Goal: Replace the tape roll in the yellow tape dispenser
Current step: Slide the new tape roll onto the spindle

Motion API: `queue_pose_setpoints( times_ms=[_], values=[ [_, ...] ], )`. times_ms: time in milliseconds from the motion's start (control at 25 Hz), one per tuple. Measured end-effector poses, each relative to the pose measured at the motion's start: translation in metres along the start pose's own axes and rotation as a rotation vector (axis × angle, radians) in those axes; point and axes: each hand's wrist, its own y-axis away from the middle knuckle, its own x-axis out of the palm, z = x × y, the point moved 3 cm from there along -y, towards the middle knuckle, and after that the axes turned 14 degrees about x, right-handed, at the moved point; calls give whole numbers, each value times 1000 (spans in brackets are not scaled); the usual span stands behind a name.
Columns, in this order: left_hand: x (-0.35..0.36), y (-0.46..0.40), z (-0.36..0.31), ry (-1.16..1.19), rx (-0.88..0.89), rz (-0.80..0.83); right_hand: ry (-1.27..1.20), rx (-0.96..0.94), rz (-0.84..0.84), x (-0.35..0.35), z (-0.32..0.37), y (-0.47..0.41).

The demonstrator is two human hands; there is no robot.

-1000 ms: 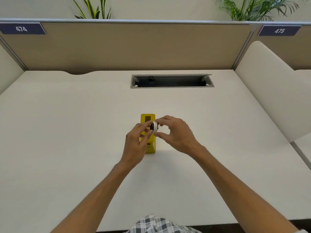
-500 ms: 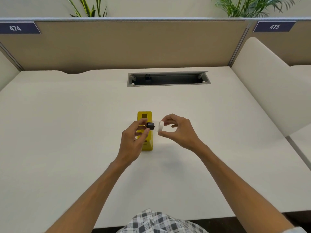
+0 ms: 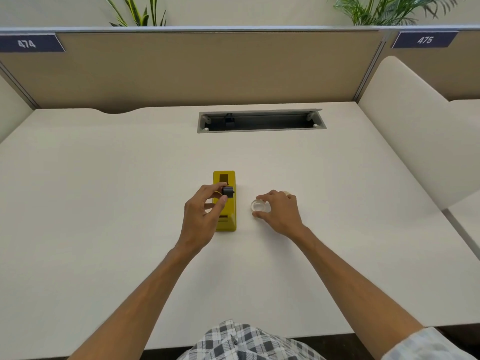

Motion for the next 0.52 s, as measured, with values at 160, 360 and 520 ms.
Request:
queue_pose_setpoints(
  times_ms=[160, 360, 520],
  values=[
    [1, 1, -1, 4, -7, 1, 32, 5, -30, -2, 3, 3],
    [4, 1, -5, 39, 23, 27, -727, -60, 133, -25, 39, 28],
    [6, 1, -10, 37, 78, 61, -841, -57, 291, -32, 54, 40]
  ],
)
